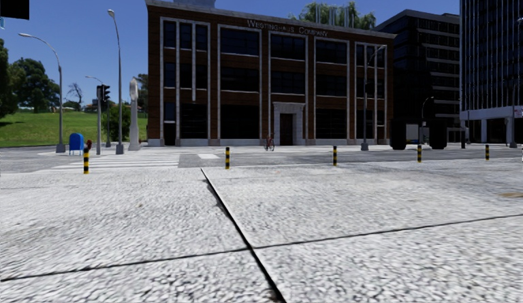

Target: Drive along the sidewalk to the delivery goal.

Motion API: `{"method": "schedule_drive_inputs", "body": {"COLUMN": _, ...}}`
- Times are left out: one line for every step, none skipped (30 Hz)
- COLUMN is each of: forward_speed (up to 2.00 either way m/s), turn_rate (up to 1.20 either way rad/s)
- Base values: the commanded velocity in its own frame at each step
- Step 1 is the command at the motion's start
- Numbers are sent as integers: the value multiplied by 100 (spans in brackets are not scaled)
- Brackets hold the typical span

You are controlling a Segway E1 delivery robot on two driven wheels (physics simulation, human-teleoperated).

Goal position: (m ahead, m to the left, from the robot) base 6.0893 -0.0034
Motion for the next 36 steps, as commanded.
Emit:
{"method": "schedule_drive_inputs", "body": {"forward_speed": 152, "turn_rate": -28}}
{"method": "schedule_drive_inputs", "body": {"forward_speed": 149, "turn_rate": -28}}
{"method": "schedule_drive_inputs", "body": {"forward_speed": 148, "turn_rate": -28}}
{"method": "schedule_drive_inputs", "body": {"forward_speed": 148, "turn_rate": -28}}
{"method": "schedule_drive_inputs", "body": {"forward_speed": 148, "turn_rate": -25}}
{"method": "schedule_drive_inputs", "body": {"forward_speed": 148, "turn_rate": -9}}
{"method": "schedule_drive_inputs", "body": {"forward_speed": 148, "turn_rate": -1}}
{"method": "schedule_drive_inputs", "body": {"forward_speed": 148, "turn_rate": -1}}
{"method": "schedule_drive_inputs", "body": {"forward_speed": 148, "turn_rate": 0}}
{"method": "schedule_drive_inputs", "body": {"forward_speed": 148, "turn_rate": 0}}
{"method": "schedule_drive_inputs", "body": {"forward_speed": 148, "turn_rate": 0}}
{"method": "schedule_drive_inputs", "body": {"forward_speed": 147, "turn_rate": 0}}
{"method": "schedule_drive_inputs", "body": {"forward_speed": 147, "turn_rate": 0}}
{"method": "schedule_drive_inputs", "body": {"forward_speed": 147, "turn_rate": 0}}
{"method": "schedule_drive_inputs", "body": {"forward_speed": 147, "turn_rate": 0}}
{"method": "schedule_drive_inputs", "body": {"forward_speed": 147, "turn_rate": 0}}
{"method": "schedule_drive_inputs", "body": {"forward_speed": 147, "turn_rate": 0}}
{"method": "schedule_drive_inputs", "body": {"forward_speed": 147, "turn_rate": 0}}
{"method": "schedule_drive_inputs", "body": {"forward_speed": 147, "turn_rate": 0}}
{"method": "schedule_drive_inputs", "body": {"forward_speed": 146, "turn_rate": 0}}
{"method": "schedule_drive_inputs", "body": {"forward_speed": 146, "turn_rate": 0}}
{"method": "schedule_drive_inputs", "body": {"forward_speed": 146, "turn_rate": 0}}
{"method": "schedule_drive_inputs", "body": {"forward_speed": 146, "turn_rate": 0}}
{"method": "schedule_drive_inputs", "body": {"forward_speed": 144, "turn_rate": 0}}
{"method": "schedule_drive_inputs", "body": {"forward_speed": 139, "turn_rate": 0}}
{"method": "schedule_drive_inputs", "body": {"forward_speed": 139, "turn_rate": 0}}
{"method": "schedule_drive_inputs", "body": {"forward_speed": 133, "turn_rate": 0}}
{"method": "schedule_drive_inputs", "body": {"forward_speed": 129, "turn_rate": 0}}
{"method": "schedule_drive_inputs", "body": {"forward_speed": 122, "turn_rate": -1}}
{"method": "schedule_drive_inputs", "body": {"forward_speed": 119, "turn_rate": -2}}
{"method": "schedule_drive_inputs", "body": {"forward_speed": 119, "turn_rate": -2}}
{"method": "schedule_drive_inputs", "body": {"forward_speed": 117, "turn_rate": 0}}
{"method": "schedule_drive_inputs", "body": {"forward_speed": 117, "turn_rate": 0}}
{"method": "schedule_drive_inputs", "body": {"forward_speed": 117, "turn_rate": 0}}
{"method": "schedule_drive_inputs", "body": {"forward_speed": 117, "turn_rate": 0}}
{"method": "schedule_drive_inputs", "body": {"forward_speed": 117, "turn_rate": 0}}
